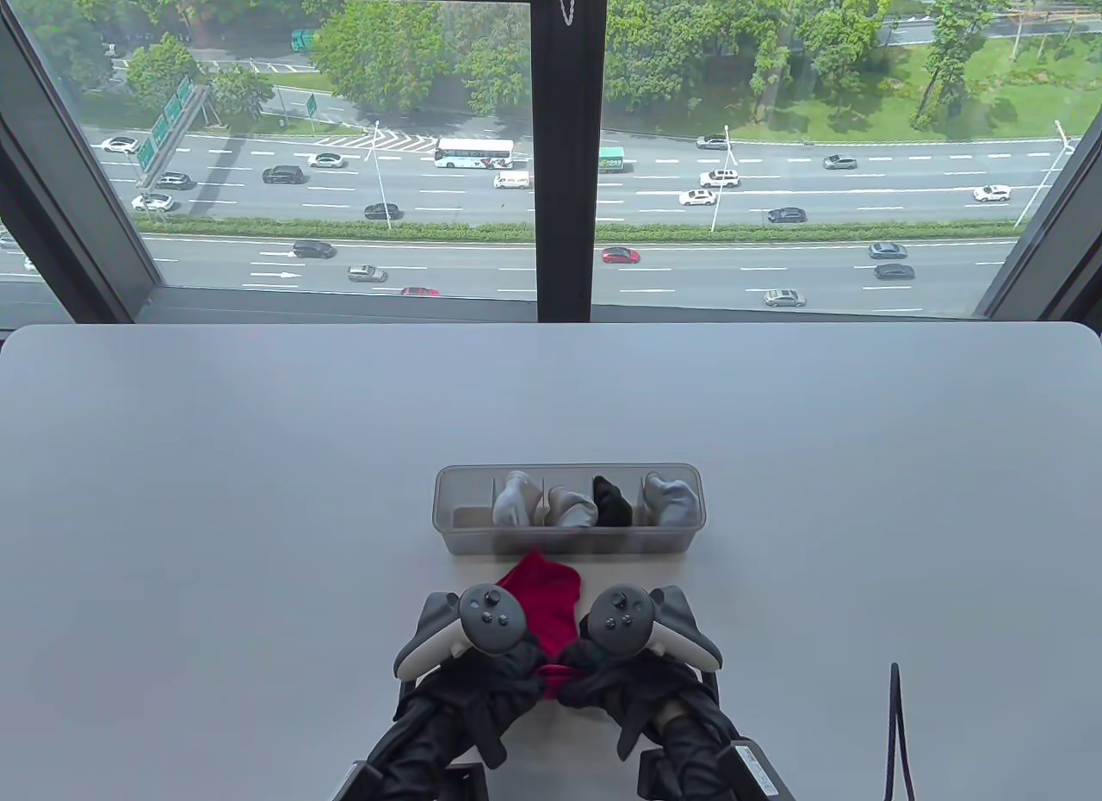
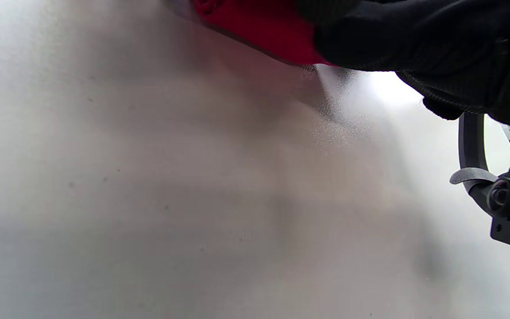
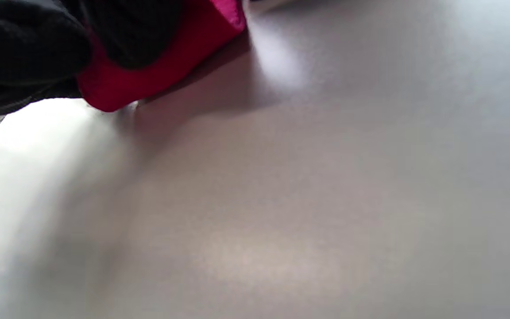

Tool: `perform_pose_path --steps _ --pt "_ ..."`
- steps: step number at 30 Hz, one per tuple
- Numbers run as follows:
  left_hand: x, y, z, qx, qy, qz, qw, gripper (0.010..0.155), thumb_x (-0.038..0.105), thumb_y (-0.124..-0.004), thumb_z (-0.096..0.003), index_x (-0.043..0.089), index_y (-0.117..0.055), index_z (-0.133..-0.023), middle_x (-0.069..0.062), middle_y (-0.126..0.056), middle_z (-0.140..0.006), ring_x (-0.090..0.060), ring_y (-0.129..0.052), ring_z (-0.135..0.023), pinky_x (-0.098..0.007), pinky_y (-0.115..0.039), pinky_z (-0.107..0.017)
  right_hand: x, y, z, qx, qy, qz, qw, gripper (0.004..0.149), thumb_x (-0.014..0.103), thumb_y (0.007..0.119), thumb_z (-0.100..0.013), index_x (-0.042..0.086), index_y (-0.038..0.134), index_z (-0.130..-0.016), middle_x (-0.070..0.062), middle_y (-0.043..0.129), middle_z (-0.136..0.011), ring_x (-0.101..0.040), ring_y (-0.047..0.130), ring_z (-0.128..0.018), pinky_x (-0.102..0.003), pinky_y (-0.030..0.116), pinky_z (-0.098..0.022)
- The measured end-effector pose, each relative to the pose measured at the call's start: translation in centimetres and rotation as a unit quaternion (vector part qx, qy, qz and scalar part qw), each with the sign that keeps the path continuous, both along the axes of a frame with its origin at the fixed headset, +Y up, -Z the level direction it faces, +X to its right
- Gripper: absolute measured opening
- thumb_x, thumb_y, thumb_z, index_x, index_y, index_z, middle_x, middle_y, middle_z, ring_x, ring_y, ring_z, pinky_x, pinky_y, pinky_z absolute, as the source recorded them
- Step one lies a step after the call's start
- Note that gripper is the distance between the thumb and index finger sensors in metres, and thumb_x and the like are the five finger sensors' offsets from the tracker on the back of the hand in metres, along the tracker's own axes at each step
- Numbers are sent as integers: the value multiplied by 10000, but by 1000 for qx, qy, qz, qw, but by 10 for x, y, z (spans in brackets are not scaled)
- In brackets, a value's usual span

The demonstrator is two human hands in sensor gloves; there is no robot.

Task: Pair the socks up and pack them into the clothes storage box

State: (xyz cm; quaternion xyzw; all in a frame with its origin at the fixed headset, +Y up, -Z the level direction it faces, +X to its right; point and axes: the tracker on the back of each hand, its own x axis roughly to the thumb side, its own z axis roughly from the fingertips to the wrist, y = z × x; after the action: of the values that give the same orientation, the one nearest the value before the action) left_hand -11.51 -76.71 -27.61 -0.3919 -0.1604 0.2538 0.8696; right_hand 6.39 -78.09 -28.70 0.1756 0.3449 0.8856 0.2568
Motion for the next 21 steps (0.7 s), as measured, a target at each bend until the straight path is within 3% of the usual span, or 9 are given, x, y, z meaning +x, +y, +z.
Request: perform_pose_path --steps 1,3,5,7,11,14,18,21 --pt "1 1 0 7 -2 -7 1000 671 346 -649 -576 197 -208 -1060 -179 -219 -1178 -511 -71 -1048 -726 -155 -707 1 0 0 -3 -6 -10 1000 398 375 650 -581 241 667 -955 -240 155 -1118 -469 -27 -977 -655 63 -678" --pt "4 3 1 43 2 -28 999 551 287 -646 -579 216 -351 -1038 -178 -279 -1175 -522 -131 -1057 -729 -179 -713 4 0 -1 -2 -24 -30 999 391 369 606 -597 202 699 -938 -244 187 -1122 -461 -10 -984 -646 66 -681" --pt "4 5 1 79 10 -20 997 429 234 -620 -584 128 -587 -998 -159 -438 -1160 -507 -264 -1075 -727 -243 -723 3 -2 -1 -13 -27 -37 999 396 352 578 -613 135 728 -909 -234 168 -1119 -445 -37 -977 -632 37 -672" --pt "4 4 1 82 14 -18 996 417 213 -596 -584 95 -633 -982 -154 -465 -1153 -501 -284 -1076 -729 -251 -724 2 -1 0 -4 -25 -27 999 403 361 583 -615 134 725 -916 -236 169 -1119 -451 -31 -977 -636 48 -674" --pt "4 2 2 74 4 -14 997 420 185 -543 -578 27 -648 -953 -165 -407 -1161 -500 -239 -1074 -728 -236 -726 4 -2 0 -35 6 -32 999 570 409 668 -586 198 479 -1080 -254 75 -1112 -455 -87 -954 -627 18 -662" --pt "5 3 1 72 4 -10 997 425 189 -532 -578 17 -657 -946 -176 -403 -1159 -506 -236 -1071 -728 -236 -725 5 -1 -1 -28 -5 -31 999 445 359 676 -590 197 626 -1001 -243 107 -1119 -445 -63 -966 -620 36 -673" --pt "4 2 2 78 13 -4 997 430 211 -534 -587 37 -648 -964 -175 -420 -1158 -500 -248 -1073 -728 -236 -723 2 -1 -1 -30 -2 -25 999 418 312 623 -606 122 632 -978 -250 93 -1107 -456 -75 -952 -632 29 -662" --pt "3 0 3 46 -4 0 999 617 374 -661 -567 72 -482 -1074 -168 -326 -1181 -489 -156 -1079 -737 -183 -712 2 -1 -1 -22 -10 -24 999 405 301 571 -616 94 633 -958 -248 117 -1109 -456 -56 -957 -632 44 -664"
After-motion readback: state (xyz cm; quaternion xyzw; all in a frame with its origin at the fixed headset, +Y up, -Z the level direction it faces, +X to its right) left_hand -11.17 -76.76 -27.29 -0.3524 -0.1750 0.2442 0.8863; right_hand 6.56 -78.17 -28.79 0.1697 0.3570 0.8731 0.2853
